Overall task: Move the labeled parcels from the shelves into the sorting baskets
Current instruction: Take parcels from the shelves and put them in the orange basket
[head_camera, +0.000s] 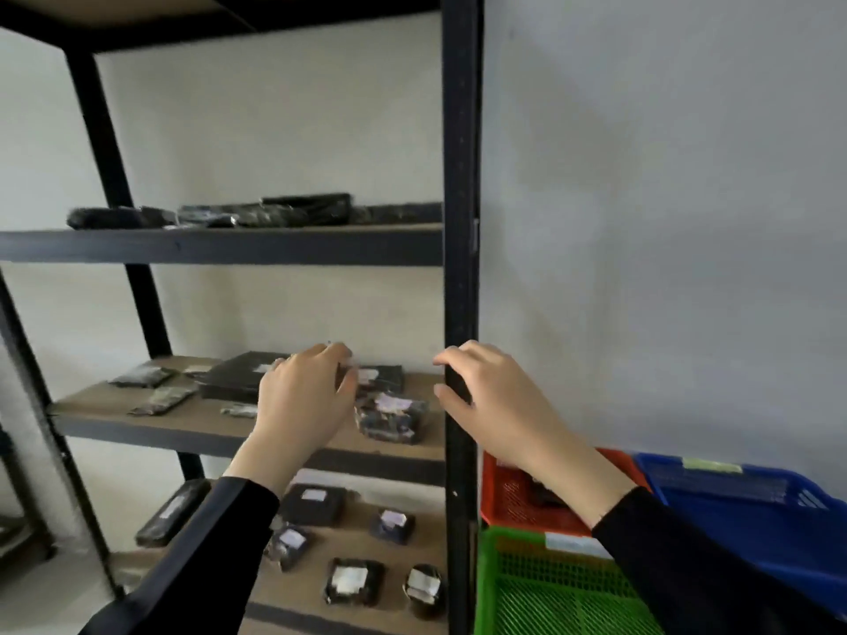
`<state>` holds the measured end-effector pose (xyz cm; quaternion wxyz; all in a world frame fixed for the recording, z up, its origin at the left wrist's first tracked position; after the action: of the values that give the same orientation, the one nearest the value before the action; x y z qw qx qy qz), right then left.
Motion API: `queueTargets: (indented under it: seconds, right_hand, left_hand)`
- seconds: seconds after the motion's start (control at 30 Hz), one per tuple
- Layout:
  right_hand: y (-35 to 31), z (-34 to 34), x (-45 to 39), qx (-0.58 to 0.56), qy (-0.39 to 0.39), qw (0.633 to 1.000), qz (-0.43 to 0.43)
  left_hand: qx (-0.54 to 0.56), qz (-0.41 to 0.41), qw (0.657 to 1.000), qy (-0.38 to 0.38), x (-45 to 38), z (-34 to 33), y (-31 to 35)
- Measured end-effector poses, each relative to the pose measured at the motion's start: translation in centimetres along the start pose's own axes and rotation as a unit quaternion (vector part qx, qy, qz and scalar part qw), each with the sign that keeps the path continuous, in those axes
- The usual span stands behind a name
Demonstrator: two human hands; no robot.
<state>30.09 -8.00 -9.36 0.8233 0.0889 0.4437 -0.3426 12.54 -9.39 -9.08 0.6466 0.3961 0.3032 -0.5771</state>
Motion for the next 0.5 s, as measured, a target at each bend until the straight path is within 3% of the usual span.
queueTargets:
  seconds: [0.27, 0.5]
  right_hand:
    - [-6.0, -2.9, -11.7, -0.027, 0.066, 0.997, 0.027]
    - [-3.7, -5.8, -23.2, -0.046, 0.107, 0.992, -0.056]
  left_hand:
    - [0.011, -0.036, 0.996, 0.077, -9.2, 2.9, -9.1]
    - [0.133, -0.039, 0.982, 0.126, -20.7, 1.8, -15.7]
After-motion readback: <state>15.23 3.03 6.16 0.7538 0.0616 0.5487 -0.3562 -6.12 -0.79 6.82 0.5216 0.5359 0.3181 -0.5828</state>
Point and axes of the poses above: each hand's wrist, its own x-axis away from the middle knuckle, its own z-axis out of the back of the hand, y = z × x, the point moved 10 cm from there along -x, towards the middle knuckle, and after that the axes turned 13 degrees about y, right-handed, at the moved point
